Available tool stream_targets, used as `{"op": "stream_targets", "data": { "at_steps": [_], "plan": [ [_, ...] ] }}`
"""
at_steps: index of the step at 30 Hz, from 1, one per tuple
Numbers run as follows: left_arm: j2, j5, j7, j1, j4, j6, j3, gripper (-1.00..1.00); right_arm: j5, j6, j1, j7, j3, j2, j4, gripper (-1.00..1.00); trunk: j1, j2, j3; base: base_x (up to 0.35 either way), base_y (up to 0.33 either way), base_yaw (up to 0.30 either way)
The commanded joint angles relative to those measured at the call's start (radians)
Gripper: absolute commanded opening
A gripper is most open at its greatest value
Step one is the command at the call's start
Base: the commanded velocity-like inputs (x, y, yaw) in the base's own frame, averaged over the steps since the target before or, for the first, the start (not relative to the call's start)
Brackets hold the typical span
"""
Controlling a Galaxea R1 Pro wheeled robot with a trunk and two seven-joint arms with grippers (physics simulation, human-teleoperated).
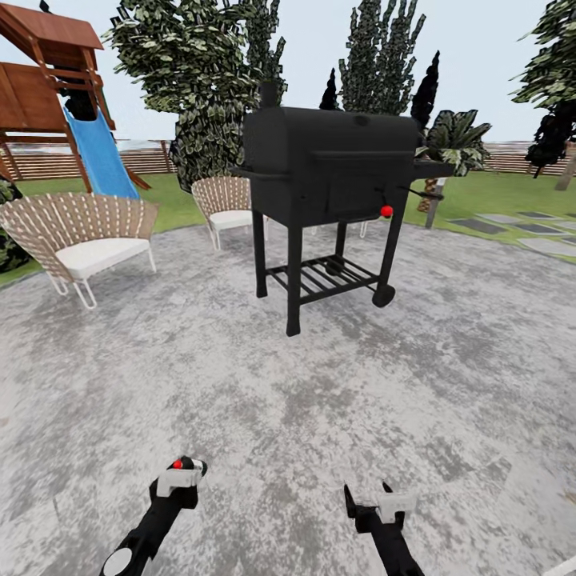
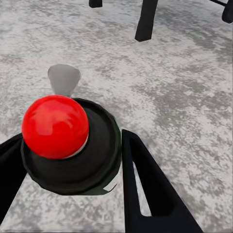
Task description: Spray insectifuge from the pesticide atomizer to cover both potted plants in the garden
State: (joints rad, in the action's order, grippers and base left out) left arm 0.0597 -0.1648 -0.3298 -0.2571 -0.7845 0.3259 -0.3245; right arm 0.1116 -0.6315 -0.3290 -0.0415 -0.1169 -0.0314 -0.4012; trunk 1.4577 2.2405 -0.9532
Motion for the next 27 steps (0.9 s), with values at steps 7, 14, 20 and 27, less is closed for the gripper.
{"op": "stream_targets", "data": {
  "at_steps": [7,14,20,27],
  "plan": [
    [0.0,-0.008,0.014,0.001,0.135,0.133,-0.009,-1.0,0.014,-0.012,-0.001,0.006,-0.003,0.002,0.031,1.0,0.0,0.0,0.0,0.316,0.099,-0.065],
    [-0.003,-0.008,0.015,0.002,0.135,0.146,-0.008,-1.0,0.015,-0.011,-0.001,0.006,-0.003,0.002,0.049,1.0,0.0,0.0,0.004,0.309,0.089,-0.236],
    [-0.003,-0.009,0.015,0.002,0.136,0.147,-0.008,-1.0,0.015,-0.011,-0.001,0.005,-0.001,0.007,0.049,1.0,0.0,0.0,0.006,0.054,0.009,-0.26],
    [-0.003,-0.007,0.015,0.002,0.136,0.145,-0.008,-1.0,0.016,-0.011,-0.001,0.006,-0.001,0.007,0.048,1.0,0.0,0.0,0.006,0.001,0.0,-0.271]
  ]
}}
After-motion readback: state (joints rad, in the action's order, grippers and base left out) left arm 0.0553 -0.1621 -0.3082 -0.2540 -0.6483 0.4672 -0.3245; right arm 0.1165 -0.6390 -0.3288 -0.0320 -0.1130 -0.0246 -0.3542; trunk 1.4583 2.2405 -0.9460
